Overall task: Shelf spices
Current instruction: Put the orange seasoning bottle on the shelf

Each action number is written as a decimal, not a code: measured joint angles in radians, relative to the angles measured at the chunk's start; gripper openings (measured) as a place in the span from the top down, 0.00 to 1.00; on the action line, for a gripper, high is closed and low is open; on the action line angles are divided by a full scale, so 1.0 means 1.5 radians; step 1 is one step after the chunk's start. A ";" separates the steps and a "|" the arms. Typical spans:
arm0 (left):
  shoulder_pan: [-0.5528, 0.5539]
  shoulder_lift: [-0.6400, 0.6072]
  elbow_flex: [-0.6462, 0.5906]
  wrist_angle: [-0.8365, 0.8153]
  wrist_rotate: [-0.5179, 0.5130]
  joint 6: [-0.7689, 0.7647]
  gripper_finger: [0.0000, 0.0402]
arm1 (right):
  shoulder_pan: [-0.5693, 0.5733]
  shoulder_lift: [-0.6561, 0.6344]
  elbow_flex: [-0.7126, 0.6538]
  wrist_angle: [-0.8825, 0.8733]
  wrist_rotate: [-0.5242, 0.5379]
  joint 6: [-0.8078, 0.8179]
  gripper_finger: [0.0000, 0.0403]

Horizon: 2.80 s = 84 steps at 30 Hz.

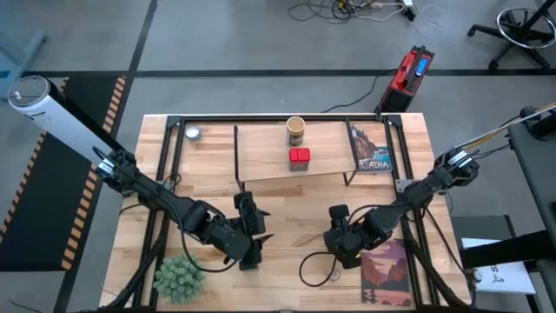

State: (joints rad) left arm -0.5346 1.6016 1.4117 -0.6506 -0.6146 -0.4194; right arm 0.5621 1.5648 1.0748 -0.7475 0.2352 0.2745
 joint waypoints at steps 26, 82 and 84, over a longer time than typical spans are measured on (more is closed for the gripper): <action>0.015 -0.001 0.000 0.005 0.000 -0.013 0.39 | -0.102 -0.199 0.001 -0.006 0.016 -0.124 0.53; 0.074 -0.058 0.199 -0.165 -0.003 0.057 0.38 | -0.394 -0.231 0.309 -0.251 -0.023 -0.313 0.53; 0.075 -0.063 0.206 -0.180 -0.003 0.059 0.38 | -0.412 -0.224 0.310 -0.252 -0.025 -0.327 0.53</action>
State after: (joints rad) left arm -0.4215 1.5068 1.7205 -0.9206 -0.6197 -0.3305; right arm -0.0557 1.2294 1.5398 -1.1253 0.1979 -0.2164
